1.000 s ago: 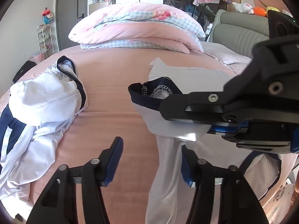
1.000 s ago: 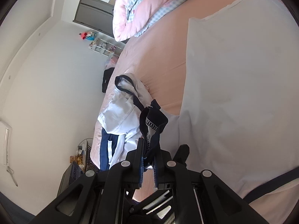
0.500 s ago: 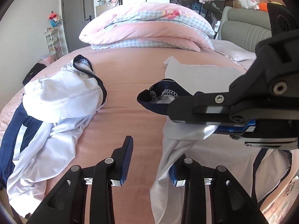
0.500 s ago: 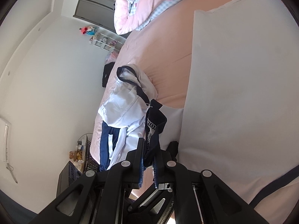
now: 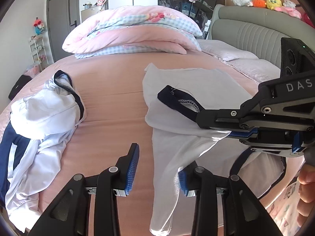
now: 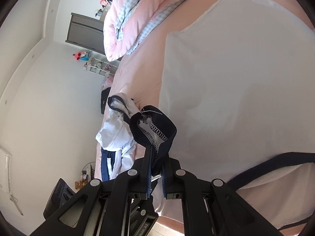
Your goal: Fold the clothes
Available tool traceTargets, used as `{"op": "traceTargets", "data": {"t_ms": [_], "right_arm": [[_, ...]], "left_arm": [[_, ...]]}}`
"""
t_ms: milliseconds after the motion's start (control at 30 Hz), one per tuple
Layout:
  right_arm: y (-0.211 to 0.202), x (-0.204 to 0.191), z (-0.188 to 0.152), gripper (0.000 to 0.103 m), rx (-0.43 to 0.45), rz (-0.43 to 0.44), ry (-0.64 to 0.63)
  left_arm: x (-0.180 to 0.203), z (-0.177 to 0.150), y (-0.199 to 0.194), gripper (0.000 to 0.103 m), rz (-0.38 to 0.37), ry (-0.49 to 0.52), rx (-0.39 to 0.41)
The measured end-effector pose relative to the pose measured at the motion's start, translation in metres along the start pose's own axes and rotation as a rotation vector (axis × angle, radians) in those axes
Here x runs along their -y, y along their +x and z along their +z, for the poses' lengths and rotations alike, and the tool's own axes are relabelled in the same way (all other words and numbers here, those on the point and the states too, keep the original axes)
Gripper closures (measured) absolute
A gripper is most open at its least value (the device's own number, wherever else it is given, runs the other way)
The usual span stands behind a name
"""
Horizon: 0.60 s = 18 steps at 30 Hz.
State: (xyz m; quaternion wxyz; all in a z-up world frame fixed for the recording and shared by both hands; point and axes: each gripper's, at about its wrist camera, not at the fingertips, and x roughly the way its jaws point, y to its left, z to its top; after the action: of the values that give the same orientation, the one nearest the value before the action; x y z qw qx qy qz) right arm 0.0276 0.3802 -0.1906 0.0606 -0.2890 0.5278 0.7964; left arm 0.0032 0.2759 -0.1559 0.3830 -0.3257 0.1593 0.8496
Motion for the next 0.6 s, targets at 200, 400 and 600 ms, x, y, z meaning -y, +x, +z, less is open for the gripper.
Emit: {"op": "traceTargets", "data": {"t_ms": [200,400,600], "right_arm": [[-0.011,0.032,-0.005,0.097,0.022,-0.057,0.063],[-0.012,0.048,-0.012,0.097,0.031,-0.08,0.093],[-0.011,0.044,-0.014,0.097,0.021,-0.108,0.036]], "left_arm": [[0.012,-0.007,0.007,0.069,0.005,0.058,-0.03],[0.022,-0.007,0.013,0.069,0.01,0.091,-0.048],[0.025,-0.003,0.023,0.069,0.034,0.13,-0.038]]}}
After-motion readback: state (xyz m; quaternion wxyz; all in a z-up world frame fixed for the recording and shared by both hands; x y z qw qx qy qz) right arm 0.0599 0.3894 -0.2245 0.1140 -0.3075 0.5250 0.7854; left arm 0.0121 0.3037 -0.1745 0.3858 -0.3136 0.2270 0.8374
